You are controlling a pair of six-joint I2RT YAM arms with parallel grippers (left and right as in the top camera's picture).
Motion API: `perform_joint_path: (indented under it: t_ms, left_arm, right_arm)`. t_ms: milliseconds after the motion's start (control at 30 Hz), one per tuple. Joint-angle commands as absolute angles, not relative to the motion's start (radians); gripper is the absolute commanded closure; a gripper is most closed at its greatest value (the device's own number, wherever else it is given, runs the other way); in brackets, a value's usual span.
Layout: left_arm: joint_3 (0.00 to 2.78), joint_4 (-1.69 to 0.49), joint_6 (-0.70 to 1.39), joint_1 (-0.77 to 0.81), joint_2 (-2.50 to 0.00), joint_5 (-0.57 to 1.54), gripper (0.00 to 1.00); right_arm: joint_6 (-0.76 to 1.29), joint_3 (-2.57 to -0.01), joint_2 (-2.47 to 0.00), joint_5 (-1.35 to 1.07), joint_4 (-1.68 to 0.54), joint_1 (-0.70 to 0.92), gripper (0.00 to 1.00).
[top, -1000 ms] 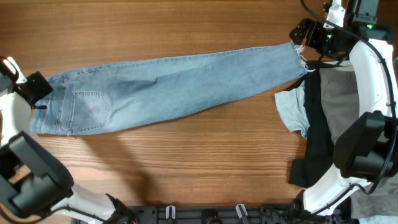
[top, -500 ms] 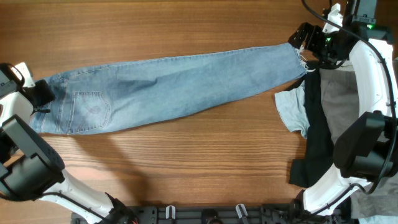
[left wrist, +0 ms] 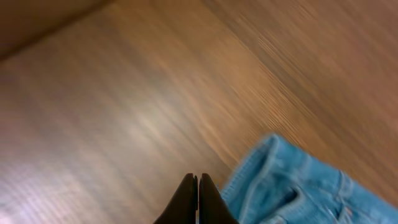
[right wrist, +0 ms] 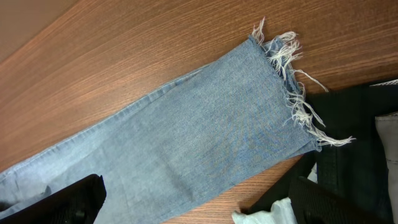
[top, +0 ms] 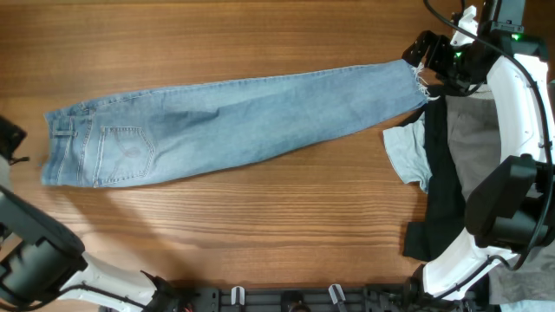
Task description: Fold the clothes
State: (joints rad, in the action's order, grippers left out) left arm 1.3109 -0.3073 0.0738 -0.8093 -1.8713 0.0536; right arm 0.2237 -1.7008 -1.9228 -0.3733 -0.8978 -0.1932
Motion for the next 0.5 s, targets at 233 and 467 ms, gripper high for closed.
perform_joint_path:
  t_ms: [233,467]
  left_arm:
    - [1.322,-0.305,-0.182,-0.814,-1.908,0.348,0.28]
    - [1.322,-0.3,-0.237,-0.809,-2.032,0.513,0.36]
  right_arm:
    - [0.238,-1.707,-1.942,-0.365,-0.888,-0.193,0.0]
    - [0.239,-1.707,-1.942,-0.366,-0.889,-0.193,0.0]
